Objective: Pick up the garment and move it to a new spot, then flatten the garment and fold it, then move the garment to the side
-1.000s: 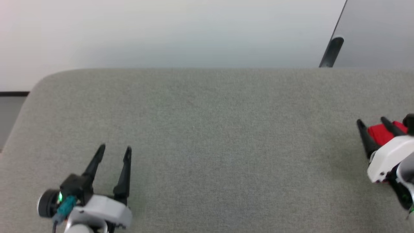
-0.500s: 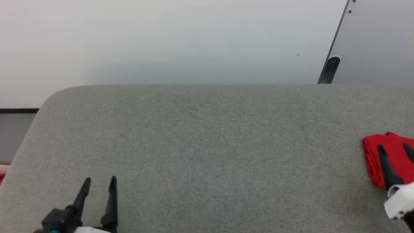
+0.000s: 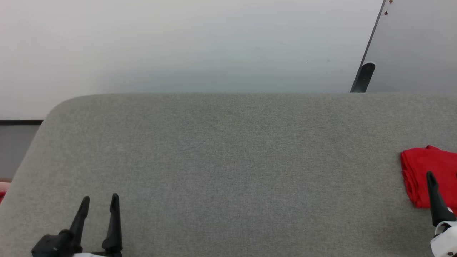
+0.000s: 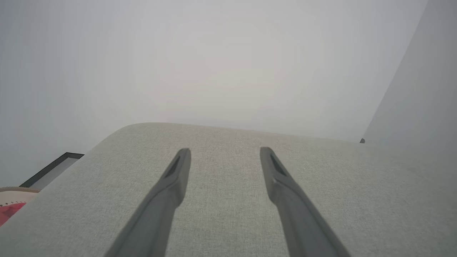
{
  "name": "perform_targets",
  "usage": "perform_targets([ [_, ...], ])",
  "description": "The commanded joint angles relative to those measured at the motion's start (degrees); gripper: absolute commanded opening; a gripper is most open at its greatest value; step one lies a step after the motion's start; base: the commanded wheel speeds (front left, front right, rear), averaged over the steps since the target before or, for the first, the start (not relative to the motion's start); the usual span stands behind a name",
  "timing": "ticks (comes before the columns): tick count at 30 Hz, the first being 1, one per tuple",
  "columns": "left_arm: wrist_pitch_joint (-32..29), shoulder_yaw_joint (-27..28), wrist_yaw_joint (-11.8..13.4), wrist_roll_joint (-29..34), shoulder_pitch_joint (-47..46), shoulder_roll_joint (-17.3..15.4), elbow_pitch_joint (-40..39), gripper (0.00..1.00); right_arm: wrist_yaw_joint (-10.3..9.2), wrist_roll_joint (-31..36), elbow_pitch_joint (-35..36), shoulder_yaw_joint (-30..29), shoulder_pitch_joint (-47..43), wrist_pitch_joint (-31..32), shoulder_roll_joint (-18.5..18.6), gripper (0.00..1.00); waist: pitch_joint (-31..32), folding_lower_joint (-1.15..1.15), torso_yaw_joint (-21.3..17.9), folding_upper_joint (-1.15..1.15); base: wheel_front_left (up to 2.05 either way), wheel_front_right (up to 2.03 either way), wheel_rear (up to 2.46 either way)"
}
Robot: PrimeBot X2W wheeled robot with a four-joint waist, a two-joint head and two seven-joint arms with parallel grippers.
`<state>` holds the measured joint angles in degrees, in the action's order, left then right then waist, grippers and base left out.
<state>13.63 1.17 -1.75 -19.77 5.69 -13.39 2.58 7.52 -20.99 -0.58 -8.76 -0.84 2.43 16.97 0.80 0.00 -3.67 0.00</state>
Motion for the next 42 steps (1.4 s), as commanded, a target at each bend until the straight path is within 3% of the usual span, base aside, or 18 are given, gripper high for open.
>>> perform_targets([
  [1,-0.11,0.13,0.28,-0.43,0.26,-0.12,-0.5,1.0,-0.06,0.52,0.46,-0.02,-1.08,-0.78,-0.46,1.0,-0.02,0.0,0.05,0.0,0.0,0.0,0.0],
  [15,-0.36,-0.92,0.51,-0.79,-1.84,-0.32,0.15,1.0,-0.06,2.79,-1.31,0.87,-2.04,-9.11,-1.64,1.0,-0.57,0.0,0.59,0.0,0.0,0.0,0.0],
  [42,0.58,-2.09,0.5,-0.51,-3.03,-0.99,1.57,1.0,-0.06,2.69,-3.12,1.02,-0.29,-9.88,-1.71,1.0,-2.41,0.0,0.34,0.0,0.0,0.0,0.0],
])
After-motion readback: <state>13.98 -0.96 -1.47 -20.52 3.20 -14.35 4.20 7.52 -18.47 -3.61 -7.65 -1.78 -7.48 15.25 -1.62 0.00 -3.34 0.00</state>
